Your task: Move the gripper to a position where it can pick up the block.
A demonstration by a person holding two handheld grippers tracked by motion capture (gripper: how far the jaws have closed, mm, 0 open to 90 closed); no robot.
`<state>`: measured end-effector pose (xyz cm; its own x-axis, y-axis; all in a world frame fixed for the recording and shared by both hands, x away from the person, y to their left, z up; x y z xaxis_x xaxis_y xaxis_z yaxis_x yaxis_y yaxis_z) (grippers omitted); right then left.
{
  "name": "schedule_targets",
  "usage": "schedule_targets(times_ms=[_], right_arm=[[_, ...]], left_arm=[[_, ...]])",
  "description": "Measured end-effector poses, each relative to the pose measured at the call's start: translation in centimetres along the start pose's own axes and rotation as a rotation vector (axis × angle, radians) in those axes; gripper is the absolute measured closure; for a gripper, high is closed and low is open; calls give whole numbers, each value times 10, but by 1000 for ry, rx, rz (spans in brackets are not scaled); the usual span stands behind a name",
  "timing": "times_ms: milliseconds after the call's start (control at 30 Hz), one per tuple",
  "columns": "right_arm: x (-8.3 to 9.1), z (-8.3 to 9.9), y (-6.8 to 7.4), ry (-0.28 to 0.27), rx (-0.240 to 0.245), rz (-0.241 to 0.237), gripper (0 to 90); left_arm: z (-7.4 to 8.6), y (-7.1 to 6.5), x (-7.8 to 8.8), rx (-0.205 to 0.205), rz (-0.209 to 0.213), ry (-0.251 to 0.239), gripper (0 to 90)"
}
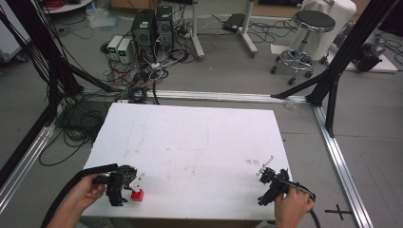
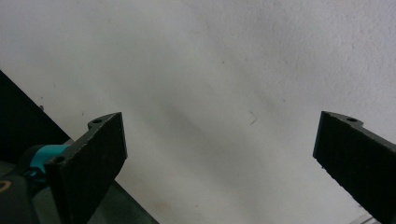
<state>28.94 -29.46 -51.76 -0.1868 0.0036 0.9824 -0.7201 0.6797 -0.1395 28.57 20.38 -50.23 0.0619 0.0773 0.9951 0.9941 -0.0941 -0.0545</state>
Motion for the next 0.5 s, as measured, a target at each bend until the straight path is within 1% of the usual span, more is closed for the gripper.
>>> schedule_targets(times_ms=[267,400,467,500], right_arm=[[0,-1,0,-2,-2,4,19],[0,-1,1,-2,-1,3,19],[0,-1,0,-5,1,5,19],[0,-1,0,-5,3,7,20]], left_arm=[[-9,-2,-6,8,24,7,225],[-14,-1,-8,19,37,9,226],[-17,-1,-9,17,23,8,226],[-18,-1,-9,22,25,5,226]])
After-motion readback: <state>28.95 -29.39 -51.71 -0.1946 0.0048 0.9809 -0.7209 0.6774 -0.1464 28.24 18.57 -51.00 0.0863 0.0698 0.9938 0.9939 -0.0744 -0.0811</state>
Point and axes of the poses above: each handheld gripper's, and its own axes: x roughly backward along the jaws, z roughly out of its underside, y roughly to its left, the point moved 1 cm from there along -x, roughly forward along the jaws, and after that the axes turned 8 degrees about z, right-handed, at the moved point
